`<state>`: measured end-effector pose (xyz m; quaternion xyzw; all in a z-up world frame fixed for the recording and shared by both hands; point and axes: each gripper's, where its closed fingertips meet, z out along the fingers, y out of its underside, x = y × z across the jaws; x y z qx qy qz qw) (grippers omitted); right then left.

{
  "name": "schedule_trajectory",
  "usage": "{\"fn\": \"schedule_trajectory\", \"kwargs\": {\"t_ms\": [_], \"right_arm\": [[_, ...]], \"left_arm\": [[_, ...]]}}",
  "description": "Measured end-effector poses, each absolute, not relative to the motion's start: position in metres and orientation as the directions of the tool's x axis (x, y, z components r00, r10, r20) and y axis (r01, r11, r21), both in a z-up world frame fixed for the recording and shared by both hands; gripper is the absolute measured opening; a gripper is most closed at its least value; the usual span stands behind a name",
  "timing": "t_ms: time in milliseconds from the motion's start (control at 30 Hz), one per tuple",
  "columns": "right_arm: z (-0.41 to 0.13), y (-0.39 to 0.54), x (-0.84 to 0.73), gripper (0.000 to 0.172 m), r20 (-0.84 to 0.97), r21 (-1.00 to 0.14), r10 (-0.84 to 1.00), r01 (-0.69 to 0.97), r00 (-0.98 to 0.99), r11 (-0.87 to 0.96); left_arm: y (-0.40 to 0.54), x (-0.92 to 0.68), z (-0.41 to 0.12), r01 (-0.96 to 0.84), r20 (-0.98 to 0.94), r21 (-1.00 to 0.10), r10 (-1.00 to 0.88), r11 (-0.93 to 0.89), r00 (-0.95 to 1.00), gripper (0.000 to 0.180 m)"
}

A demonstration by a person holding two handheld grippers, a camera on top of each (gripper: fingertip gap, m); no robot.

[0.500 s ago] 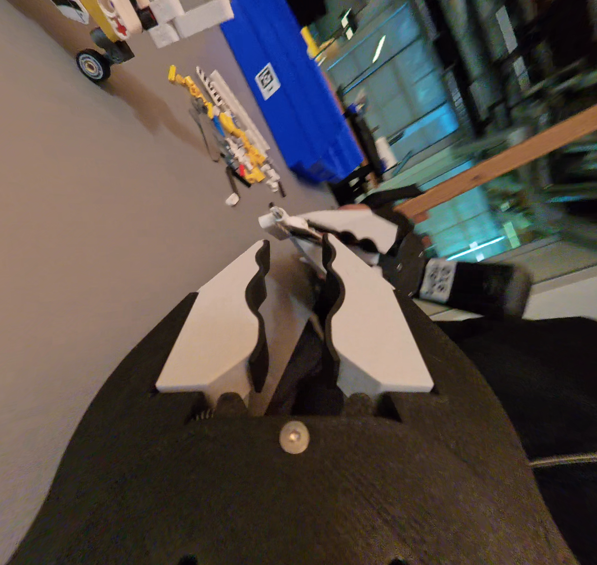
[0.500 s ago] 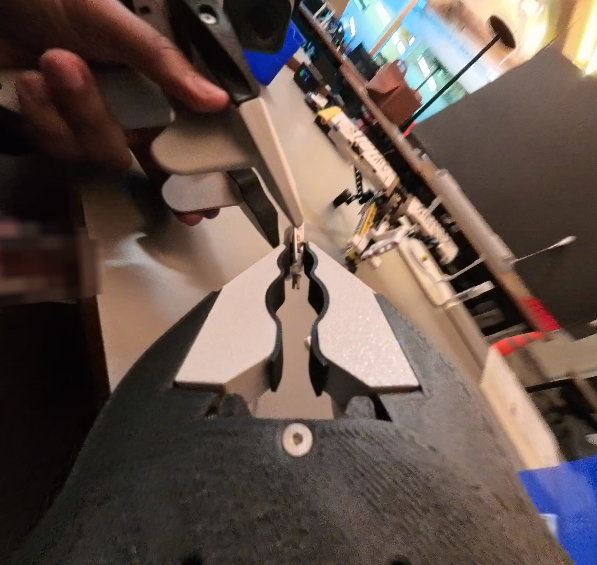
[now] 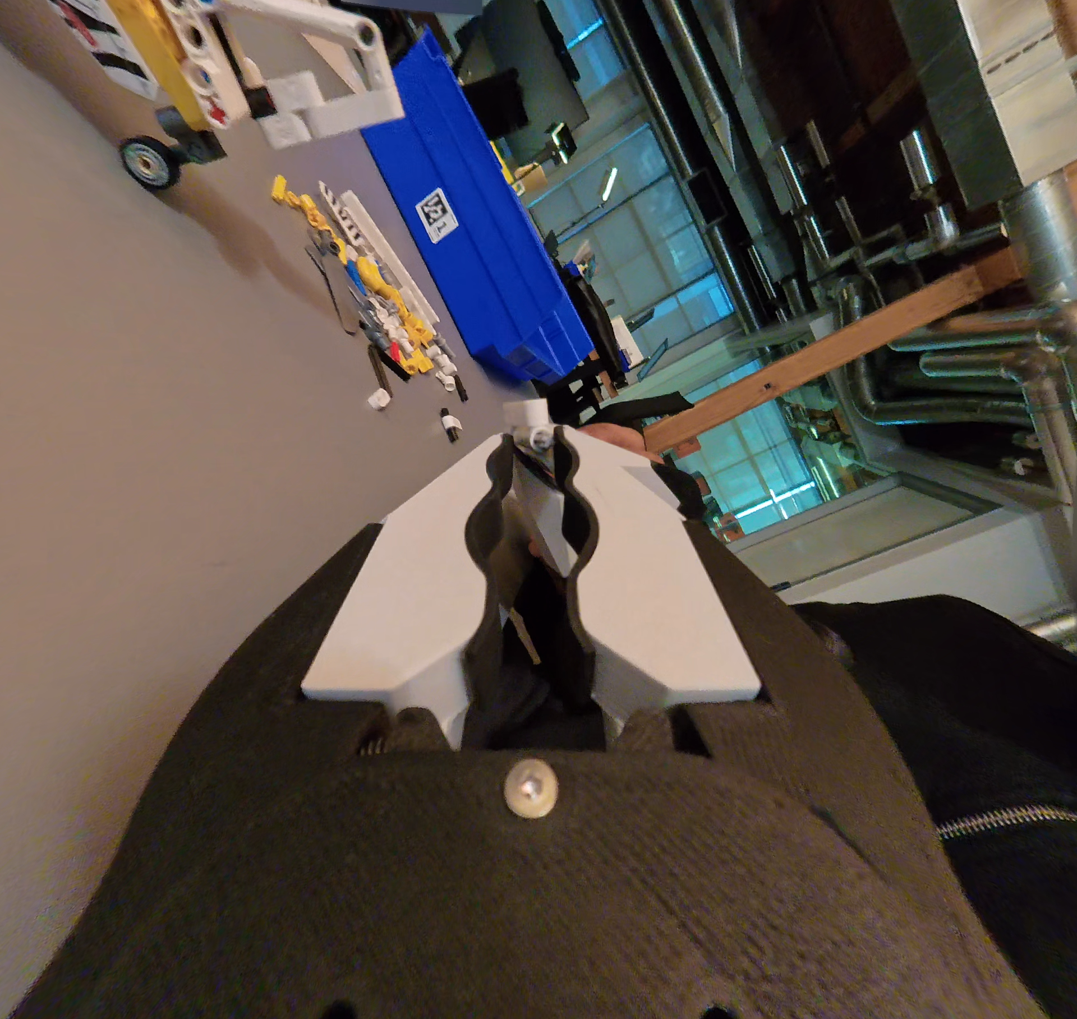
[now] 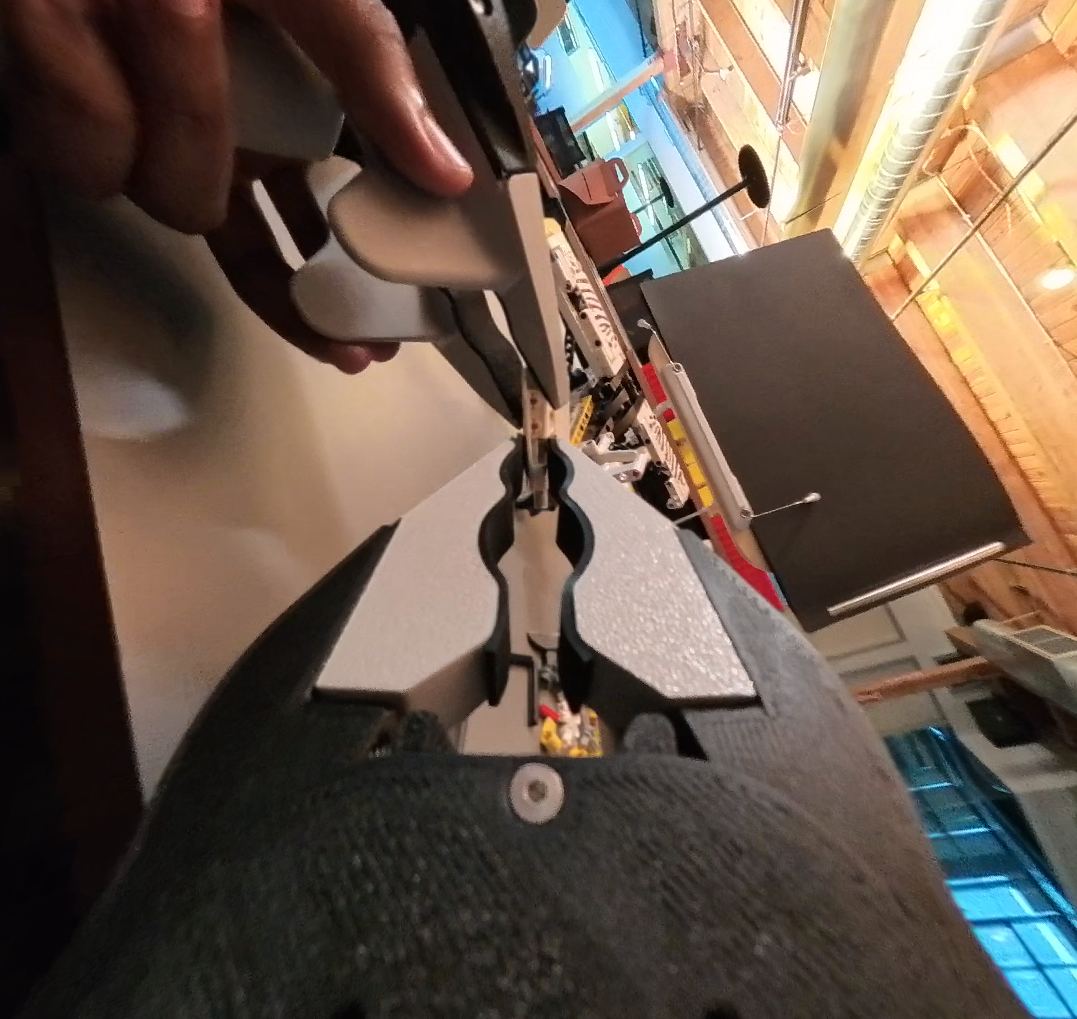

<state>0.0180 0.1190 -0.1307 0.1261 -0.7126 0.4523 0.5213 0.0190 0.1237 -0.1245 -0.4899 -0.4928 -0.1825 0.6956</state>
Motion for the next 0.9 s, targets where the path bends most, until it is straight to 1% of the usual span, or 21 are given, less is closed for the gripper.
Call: {"fn": "schedule_trajectory", "kwargs": {"t_ms": [100, 200, 267, 300, 333, 400, 433, 500, 567, 600, 667, 733, 767, 800, 833, 867, 900], "right_arm": [[-0.131, 0.121, 0.017, 0.005, 0.890, -0.455, 0.271, -0.673, -0.367, 0.583], [-0.133, 0.119, 0.021, 0.007, 0.888, -0.458, 0.257, -0.683, -0.381, 0.569], [-0.132, 0.115, 0.031, 0.015, 0.870, -0.491, 0.251, -0.705, -0.424, 0.511], [-0.129, 0.114, 0.036, 0.018, 0.841, -0.540, 0.270, -0.707, -0.469, 0.456], [-0.123, 0.114, 0.041, 0.019, 0.782, -0.624, 0.305, -0.684, -0.544, 0.379], [-0.104, 0.120, 0.041, 0.025, 0.565, -0.823, 0.381, -0.531, -0.732, 0.201], [-0.094, 0.126, 0.038, 0.029, 0.435, -0.897, 0.399, -0.428, -0.807, 0.112], [-0.082, 0.137, 0.027, 0.034, 0.194, -0.975, 0.387, -0.221, -0.902, -0.027], [-0.082, 0.144, 0.020, 0.038, 0.001, -0.995, 0.328, -0.033, -0.945, -0.093], [-0.085, 0.145, 0.020, 0.040, -0.088, -0.993, 0.284, 0.060, -0.955, -0.105], [-0.090, 0.141, 0.027, 0.046, -0.253, -0.966, 0.167, 0.240, -0.953, -0.098], [-0.092, 0.135, 0.039, 0.047, -0.373, -0.926, 0.047, 0.369, -0.927, -0.073], [-0.092, 0.133, 0.043, 0.045, -0.413, -0.909, 0.004, 0.412, -0.911, -0.064], [-0.092, 0.132, 0.046, 0.037, -0.441, -0.895, -0.032, 0.442, -0.897, -0.064], [-0.091, 0.132, 0.048, 0.026, -0.458, -0.885, -0.056, 0.461, -0.887, -0.067], [-0.092, 0.132, 0.049, 0.021, -0.464, -0.881, -0.069, 0.468, -0.883, -0.068], [-0.091, 0.133, 0.050, 0.012, -0.464, -0.880, -0.088, 0.470, -0.881, -0.072]], "left_arm": [[0.126, 0.018, -0.124, 0.730, 0.865, -0.500, 0.229, 0.466, 0.447, 0.008], [0.123, 0.015, -0.124, 0.721, 0.870, -0.490, 0.225, 0.490, 0.438, 0.006], [0.118, 0.012, -0.122, 0.702, 0.871, -0.487, 0.224, 0.520, 0.438, 0.005], [0.115, 0.011, -0.121, 0.694, 0.867, -0.494, 0.229, 0.524, 0.443, 0.004], [0.113, 0.011, -0.122, 0.688, 0.859, -0.509, 0.244, 0.518, 0.451, 0.005], [0.112, 0.012, -0.122, 0.668, 0.827, -0.560, 0.292, 0.490, 0.480, 0.004], [0.113, 0.013, -0.122, 0.652, 0.800, -0.599, 0.322, 0.465, 0.506, 0.004], [0.116, 0.017, -0.122, 0.611, 0.724, -0.690, 0.385, 0.388, 0.572, 0.003], [0.121, 0.022, -0.121, 0.578, 0.658, -0.752, 0.417, 0.317, 0.627, 0.003], [0.125, 0.025, -0.119, 0.572, 0.645, -0.763, 0.407, 0.300, 0.647, 0.003], [0.131, 0.033, -0.109, 0.577, 0.651, -0.759, 0.342, 0.302, 0.678, 0.003], [0.138, 0.040, -0.103, 0.591, 0.661, -0.749, 0.289, 0.299, 0.692, 0.003], [0.142, 0.044, -0.102, 0.597, 0.658, -0.752, 0.273, 0.280, 0.701, 0.003], [0.145, 0.047, -0.102, 0.598, 0.651, -0.758, 0.269, 0.258, 0.710, 0.003], [0.148, 0.049, -0.103, 0.596, 0.641, -0.768, 0.269, 0.235, 0.719, 0.004], [0.151, 0.052, -0.102, 0.591, 0.630, -0.776, 0.267, 0.218, 0.729, 0.004], [0.152, 0.053, -0.102, 0.589, 0.625, -0.781, 0.273, 0.208, 0.732, 0.004]]}}
